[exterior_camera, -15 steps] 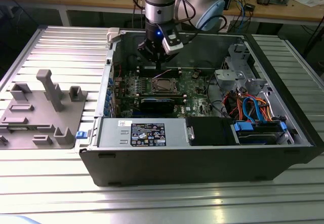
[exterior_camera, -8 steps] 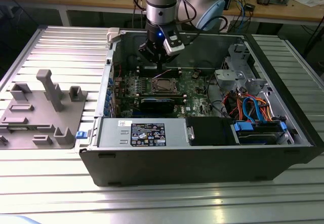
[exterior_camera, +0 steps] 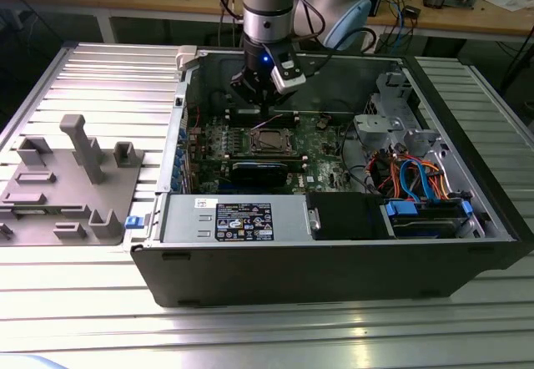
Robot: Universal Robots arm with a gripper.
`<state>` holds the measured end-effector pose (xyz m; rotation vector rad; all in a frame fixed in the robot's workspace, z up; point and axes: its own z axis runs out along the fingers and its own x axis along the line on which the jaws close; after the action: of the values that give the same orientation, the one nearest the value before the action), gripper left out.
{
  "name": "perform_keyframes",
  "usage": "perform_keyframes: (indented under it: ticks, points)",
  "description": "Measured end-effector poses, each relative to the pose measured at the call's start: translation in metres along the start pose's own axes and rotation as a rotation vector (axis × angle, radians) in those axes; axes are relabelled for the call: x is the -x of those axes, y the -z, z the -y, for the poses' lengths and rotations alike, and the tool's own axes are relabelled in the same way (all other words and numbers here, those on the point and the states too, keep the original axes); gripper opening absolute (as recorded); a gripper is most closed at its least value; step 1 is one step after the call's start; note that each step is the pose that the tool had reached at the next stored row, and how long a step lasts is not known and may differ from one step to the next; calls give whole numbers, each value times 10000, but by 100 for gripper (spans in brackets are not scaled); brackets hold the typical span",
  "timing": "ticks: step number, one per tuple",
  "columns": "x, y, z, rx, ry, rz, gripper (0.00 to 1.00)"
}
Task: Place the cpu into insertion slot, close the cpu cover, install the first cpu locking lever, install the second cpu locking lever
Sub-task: 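Install the first cpu locking lever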
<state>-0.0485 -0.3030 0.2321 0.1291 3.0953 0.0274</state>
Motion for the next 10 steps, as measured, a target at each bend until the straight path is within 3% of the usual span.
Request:
perform_keyframes:
  ticks: [10]
  points:
    - [26, -30, -49, 5, 178, -5, 11]
